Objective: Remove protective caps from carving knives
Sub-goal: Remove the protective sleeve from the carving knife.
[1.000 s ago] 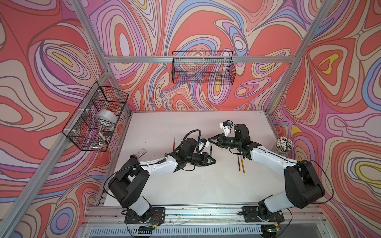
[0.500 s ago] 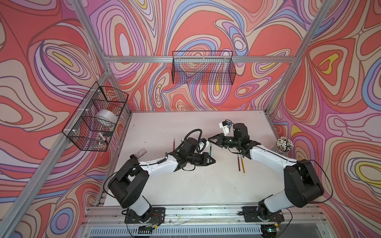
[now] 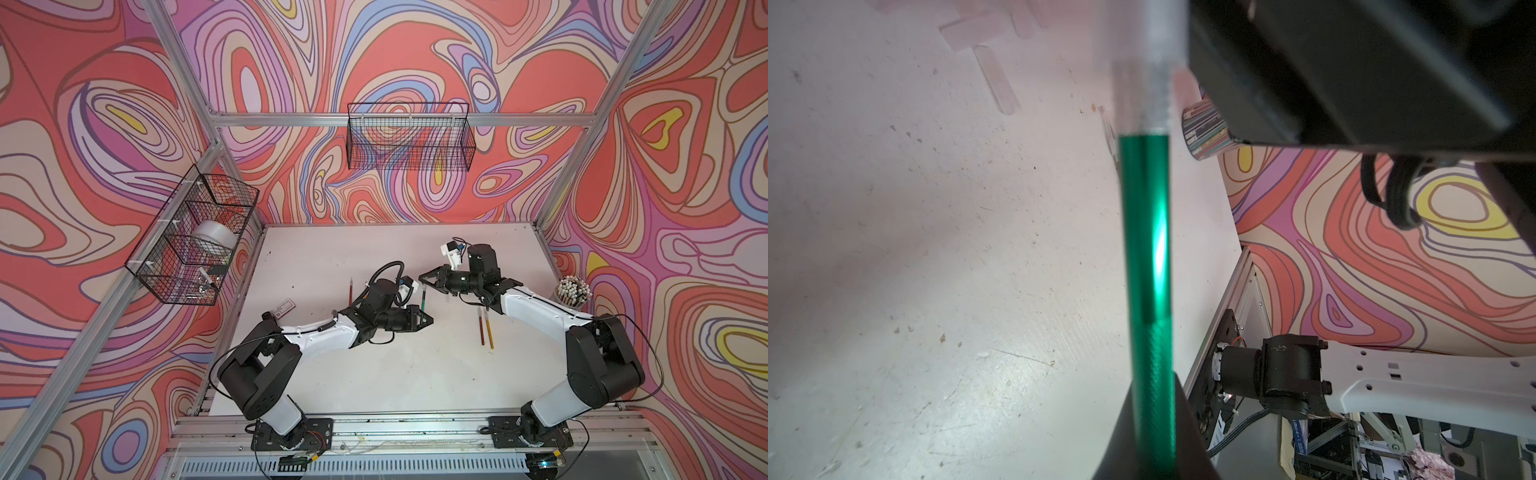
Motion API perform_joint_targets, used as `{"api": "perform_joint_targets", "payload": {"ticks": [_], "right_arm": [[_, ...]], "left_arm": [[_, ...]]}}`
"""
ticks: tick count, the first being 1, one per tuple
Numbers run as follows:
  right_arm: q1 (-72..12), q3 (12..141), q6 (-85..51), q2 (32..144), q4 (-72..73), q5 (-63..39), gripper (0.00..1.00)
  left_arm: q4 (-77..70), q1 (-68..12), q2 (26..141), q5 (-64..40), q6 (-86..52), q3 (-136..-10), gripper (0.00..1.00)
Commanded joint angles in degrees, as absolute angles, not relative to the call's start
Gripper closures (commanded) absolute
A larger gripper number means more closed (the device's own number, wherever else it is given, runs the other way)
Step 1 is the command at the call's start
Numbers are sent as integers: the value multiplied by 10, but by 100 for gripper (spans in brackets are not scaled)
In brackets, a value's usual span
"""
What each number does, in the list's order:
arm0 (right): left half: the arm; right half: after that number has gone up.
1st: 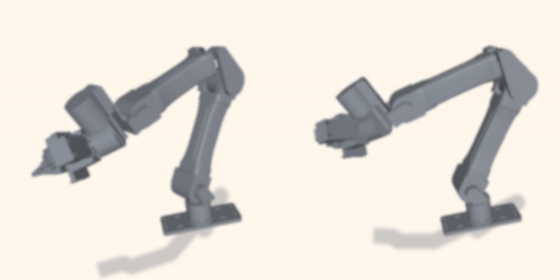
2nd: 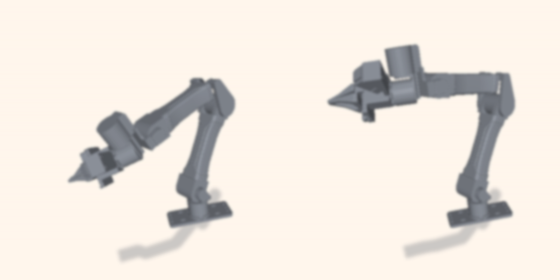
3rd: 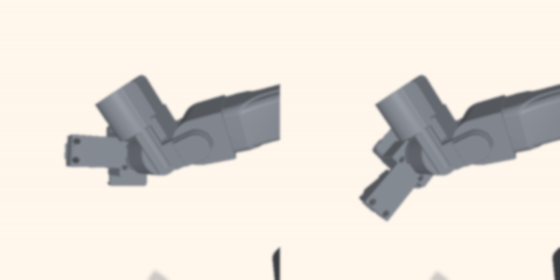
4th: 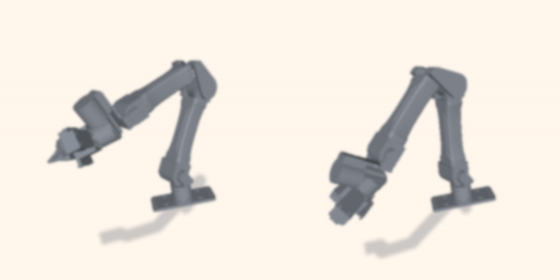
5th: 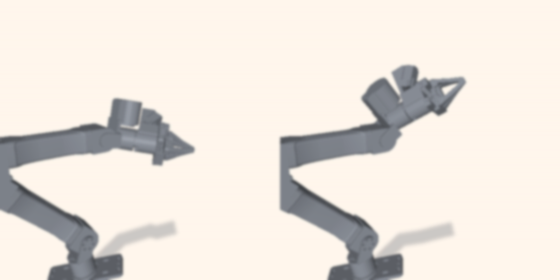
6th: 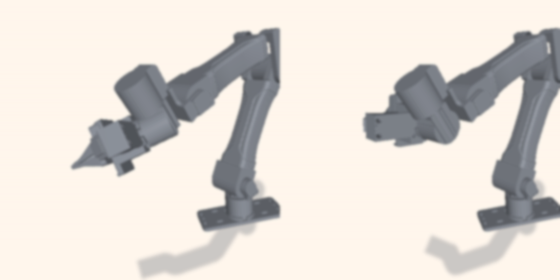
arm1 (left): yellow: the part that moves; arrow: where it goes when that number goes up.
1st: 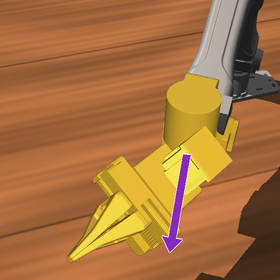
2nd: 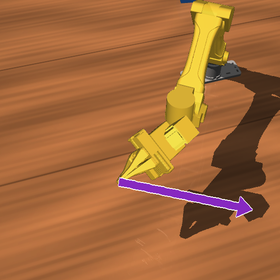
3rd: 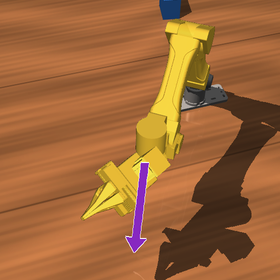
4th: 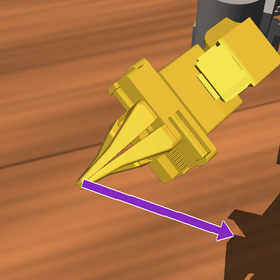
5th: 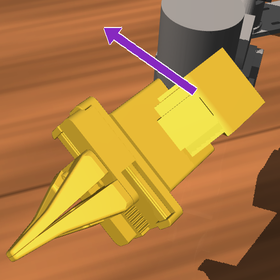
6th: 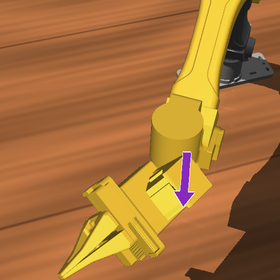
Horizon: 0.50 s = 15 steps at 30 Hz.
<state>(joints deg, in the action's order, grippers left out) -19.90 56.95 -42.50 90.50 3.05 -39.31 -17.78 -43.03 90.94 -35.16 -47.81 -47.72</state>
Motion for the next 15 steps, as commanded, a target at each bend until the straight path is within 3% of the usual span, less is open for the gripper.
{"api": "perform_joint_targets", "payload": {"ticks": [1,15], "right_arm": [[-171,604,-413,915,86,-323,96],[-154,632,-422,926,102,-316,97]], "left_arm": [[-155,-451,913,-404,-475,-458,100],[-160,-467,929,-410,-480,-454,100]]}}
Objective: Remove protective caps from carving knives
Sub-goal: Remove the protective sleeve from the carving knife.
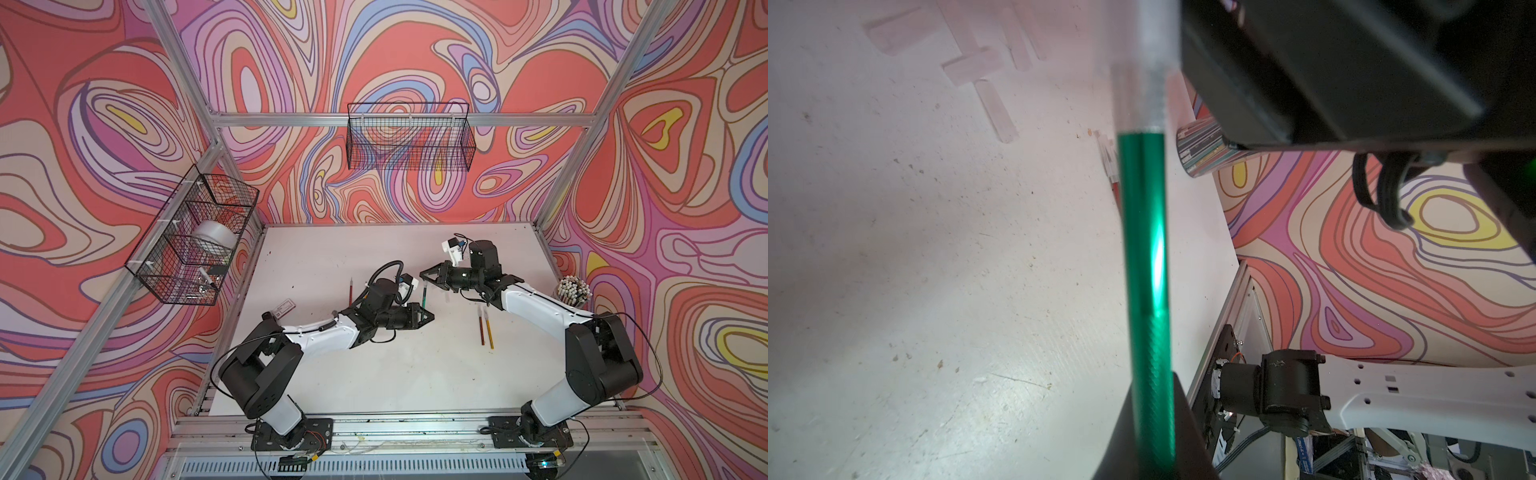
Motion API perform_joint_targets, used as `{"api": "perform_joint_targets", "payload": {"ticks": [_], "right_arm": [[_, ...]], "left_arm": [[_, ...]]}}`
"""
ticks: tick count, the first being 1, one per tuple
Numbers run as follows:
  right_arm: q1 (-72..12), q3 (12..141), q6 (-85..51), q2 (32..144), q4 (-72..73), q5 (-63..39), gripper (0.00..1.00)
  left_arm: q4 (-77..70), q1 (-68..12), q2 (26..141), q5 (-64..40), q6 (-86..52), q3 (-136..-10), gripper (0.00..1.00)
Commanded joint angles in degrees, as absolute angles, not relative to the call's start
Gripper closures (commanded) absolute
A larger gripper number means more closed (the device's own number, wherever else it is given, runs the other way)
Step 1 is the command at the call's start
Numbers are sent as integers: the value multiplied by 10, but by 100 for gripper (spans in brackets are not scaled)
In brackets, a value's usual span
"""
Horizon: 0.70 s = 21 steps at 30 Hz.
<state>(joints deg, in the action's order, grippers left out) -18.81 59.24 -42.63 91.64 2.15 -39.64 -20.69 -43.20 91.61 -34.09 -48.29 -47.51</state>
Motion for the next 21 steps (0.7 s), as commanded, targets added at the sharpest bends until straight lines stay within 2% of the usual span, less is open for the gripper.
{"api": "perform_joint_targets", "payload": {"ticks": [1,10,14,21], "right_arm": [[-153,634,-422,927,102,-315,97],[-144,651,-408,931,71,-306,97],[-144,676,-350,932,-39,-291,94],[-144,655,-250,913,-202,-210,94]], "left_arm": [[-161,-468,931,-409,-481,-454,100],[-168,-473,927,-396,-485,-443,100],[-136,-473,912,-370,-465,-451,100],[-34,-473,889,-305,-406,-481,100]]}}
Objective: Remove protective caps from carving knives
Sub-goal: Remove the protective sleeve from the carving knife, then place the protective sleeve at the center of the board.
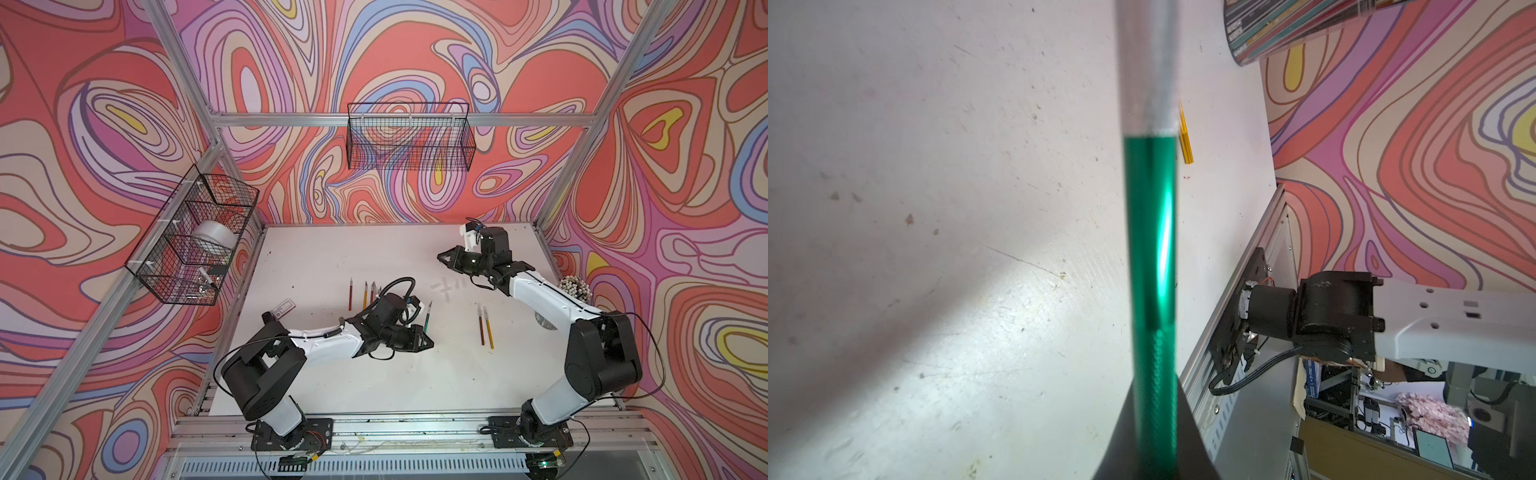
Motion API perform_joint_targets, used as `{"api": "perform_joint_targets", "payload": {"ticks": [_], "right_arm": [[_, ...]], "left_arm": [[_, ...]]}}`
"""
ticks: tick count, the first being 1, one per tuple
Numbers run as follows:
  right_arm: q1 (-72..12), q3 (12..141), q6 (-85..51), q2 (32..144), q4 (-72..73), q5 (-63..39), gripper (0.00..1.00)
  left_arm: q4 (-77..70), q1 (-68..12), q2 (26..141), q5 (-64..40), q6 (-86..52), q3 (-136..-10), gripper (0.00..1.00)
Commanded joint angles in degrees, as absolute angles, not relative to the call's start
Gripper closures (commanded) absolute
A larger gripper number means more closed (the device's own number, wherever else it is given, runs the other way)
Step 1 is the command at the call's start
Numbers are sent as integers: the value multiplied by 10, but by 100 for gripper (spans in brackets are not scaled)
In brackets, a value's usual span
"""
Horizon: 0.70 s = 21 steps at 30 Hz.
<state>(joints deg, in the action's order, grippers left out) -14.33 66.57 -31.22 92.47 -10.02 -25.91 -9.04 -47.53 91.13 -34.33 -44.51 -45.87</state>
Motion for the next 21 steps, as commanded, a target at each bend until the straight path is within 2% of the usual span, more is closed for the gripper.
{"api": "perform_joint_targets", "payload": {"ticks": [1,8,21], "right_arm": [[-144,651,-242,912,-215,-202,94],[-144,630,-206,927,-291,-122,95],[-144,674,-199,1032,-312,-63,94]], "left_arm": [[-26,-473,887,-299,-402,-482,100],[-8,-473,854,-239,-375,-478,100],[29,-474,831,-211,-350,-489,100]]}}
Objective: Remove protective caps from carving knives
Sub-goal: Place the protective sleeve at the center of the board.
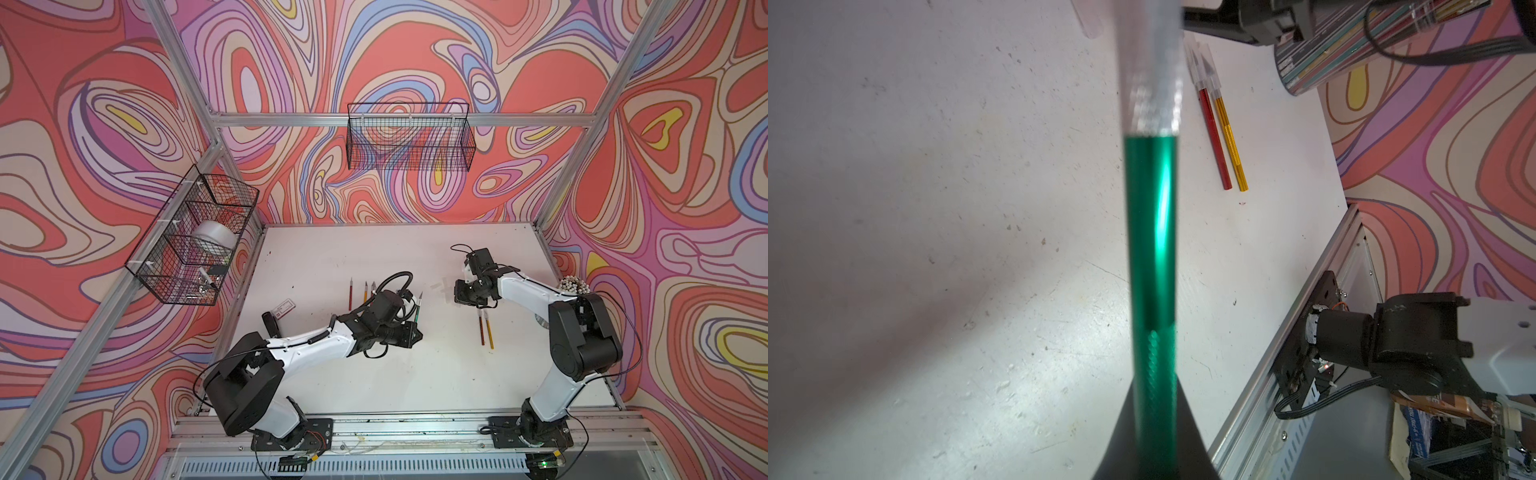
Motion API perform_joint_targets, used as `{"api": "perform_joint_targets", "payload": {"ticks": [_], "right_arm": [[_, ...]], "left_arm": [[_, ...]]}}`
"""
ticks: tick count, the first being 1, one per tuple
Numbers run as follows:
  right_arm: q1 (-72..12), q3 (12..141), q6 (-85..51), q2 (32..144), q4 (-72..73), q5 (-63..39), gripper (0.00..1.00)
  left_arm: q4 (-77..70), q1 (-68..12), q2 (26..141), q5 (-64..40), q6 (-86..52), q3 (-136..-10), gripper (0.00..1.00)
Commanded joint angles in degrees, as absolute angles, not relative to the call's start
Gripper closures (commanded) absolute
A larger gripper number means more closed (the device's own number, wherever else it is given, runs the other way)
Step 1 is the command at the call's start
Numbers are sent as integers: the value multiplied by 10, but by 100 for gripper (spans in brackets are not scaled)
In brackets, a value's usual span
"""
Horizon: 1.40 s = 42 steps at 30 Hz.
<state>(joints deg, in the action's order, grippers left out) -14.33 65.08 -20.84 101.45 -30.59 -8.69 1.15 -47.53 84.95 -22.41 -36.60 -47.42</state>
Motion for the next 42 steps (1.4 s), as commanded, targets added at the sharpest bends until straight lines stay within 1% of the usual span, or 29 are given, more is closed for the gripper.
{"api": "perform_joint_targets", "payload": {"ticks": [1,16,32,42], "right_arm": [[-144,678,-200,1038,-311,-60,94],[-144,706,-193,1084,-307,-44,86],[-144,716,-186,1081,-309,-41,80],[-144,715,-192,1058,-313,-71,77]], "left_arm": [[33,-473,831,-207,-348,-490,100],[39,-473,834,-202,-348,-499,100],[31,-473,834,-204,-355,-495,100],[20,-473,842,-210,-360,-491,100]]}}
